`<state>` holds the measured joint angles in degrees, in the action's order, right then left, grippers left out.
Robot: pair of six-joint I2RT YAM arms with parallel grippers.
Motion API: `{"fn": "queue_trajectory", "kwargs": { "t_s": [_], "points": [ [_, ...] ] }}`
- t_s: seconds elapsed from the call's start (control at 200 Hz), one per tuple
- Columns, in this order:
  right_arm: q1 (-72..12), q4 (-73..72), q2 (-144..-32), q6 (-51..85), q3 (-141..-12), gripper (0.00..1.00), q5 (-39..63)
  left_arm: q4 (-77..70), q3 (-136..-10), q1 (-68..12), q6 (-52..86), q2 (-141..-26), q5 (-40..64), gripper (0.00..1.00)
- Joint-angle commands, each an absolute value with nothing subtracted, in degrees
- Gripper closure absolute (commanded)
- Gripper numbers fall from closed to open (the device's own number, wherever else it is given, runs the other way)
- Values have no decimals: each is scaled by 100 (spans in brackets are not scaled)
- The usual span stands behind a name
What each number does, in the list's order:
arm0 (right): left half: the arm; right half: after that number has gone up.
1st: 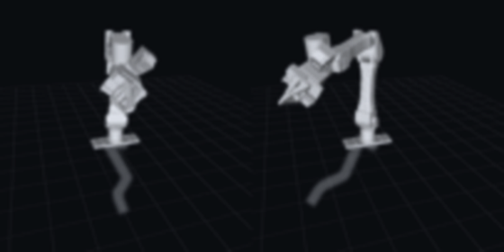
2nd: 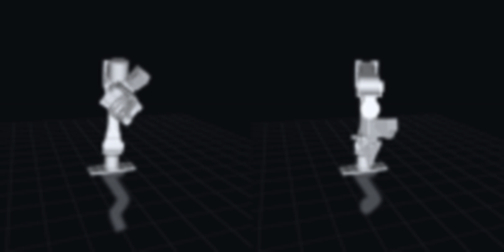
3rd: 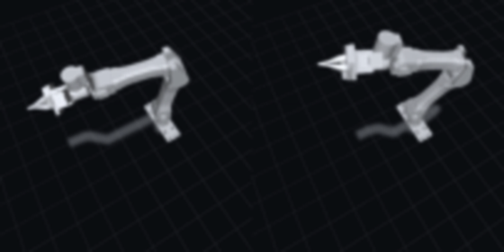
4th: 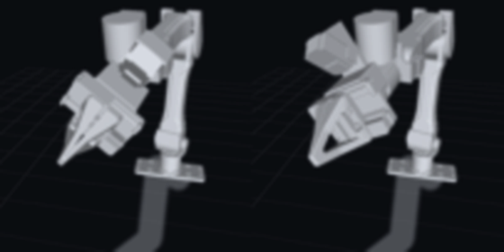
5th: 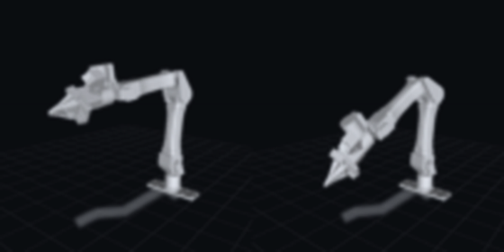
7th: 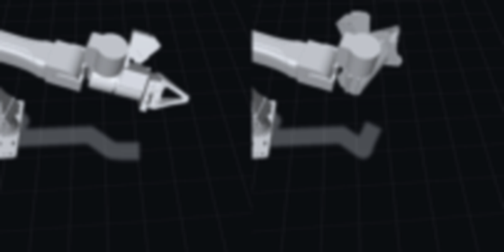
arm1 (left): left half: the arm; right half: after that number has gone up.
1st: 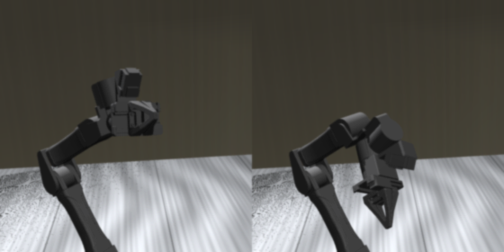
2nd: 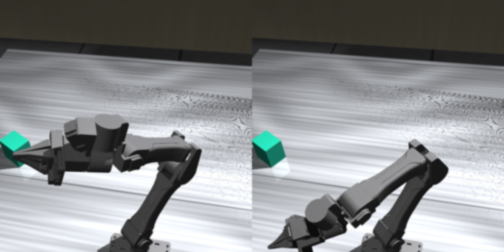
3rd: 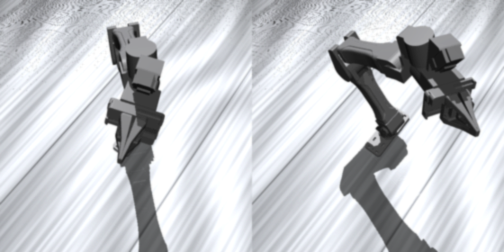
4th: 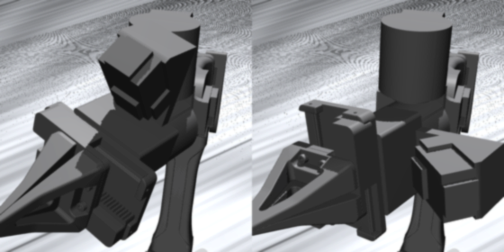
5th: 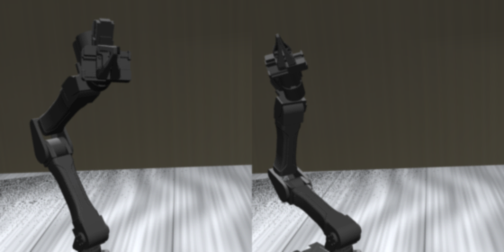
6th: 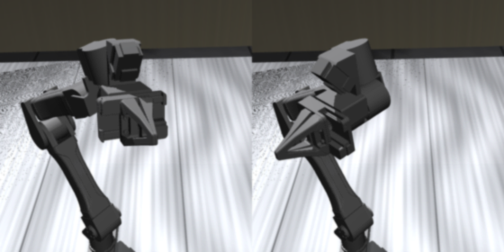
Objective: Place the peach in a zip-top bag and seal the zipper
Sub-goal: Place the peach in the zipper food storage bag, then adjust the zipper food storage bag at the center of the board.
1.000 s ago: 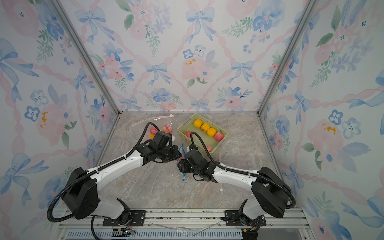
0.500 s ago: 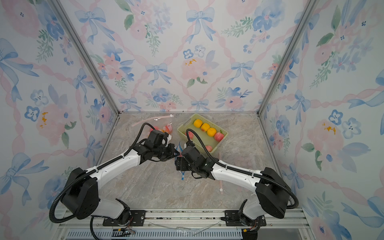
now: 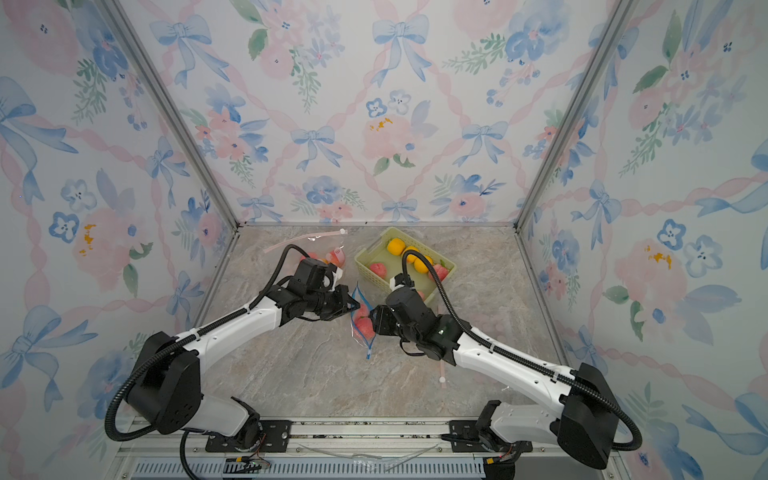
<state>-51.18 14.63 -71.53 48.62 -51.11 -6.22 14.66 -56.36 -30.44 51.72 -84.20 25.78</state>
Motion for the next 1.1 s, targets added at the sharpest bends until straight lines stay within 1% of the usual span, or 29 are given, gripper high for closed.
{"fn": "queue_trajectory", "kwargs": {
  "t_s": [0.0, 0.305, 0.4, 0.49, 0.62, 0.715, 0.79, 0.865, 0.945, 0.995, 1.095],
  "points": [
    [-5033, 1301, -7355, 5047, -4862, 53, -421, 1389, -5565, -3024, 5142, -8455, 2733, 100],
    [-4871, 631, -7963, 5028, -4759, 64, -21, 1388, -5528, -3024, 5116, -8419, 2777, 100],
    [-4865, 491, -8097, 4961, -4804, 70, 41, 1382, -5520, -3024, 5120, -8419, 2795, 100],
    [-4857, 449, -8192, 4858, -4903, 79, 103, 1386, -5531, -3019, 5115, -8411, 2811, 100],
    [-4872, 925, -8114, 4590, -5230, 100, 55, 1476, -5594, -2956, 5001, -8394, 2798, 100],
    [-4994, 1746, -7893, 4266, -5696, 100, -277, 1740, -5707, -2805, 4713, -8415, 2690, 100],
    [-5099, 2504, -7840, 3964, -6301, 100, -373, 1986, -5794, -2715, 4451, -8464, 2483, 100],
    [-5266, 3134, -7946, 3699, -6889, 100, -419, 2064, -5853, -2698, 4304, -8567, 2423, 100],
    [-5395, 3574, -8160, 3621, -7376, 100, -492, 2077, -5926, -2698, 4221, -8690, 2621, 100],
    [-5424, 3730, -8262, 3437, -7502, 100, -609, 2096, -5988, -2699, 4161, -8692, 2670, 100],
    [-5265, 3951, -8419, 3625, -7432, 100, -845, 2445, -6316, -2689, 3912, -8521, 2532, 100]
  ]
}}
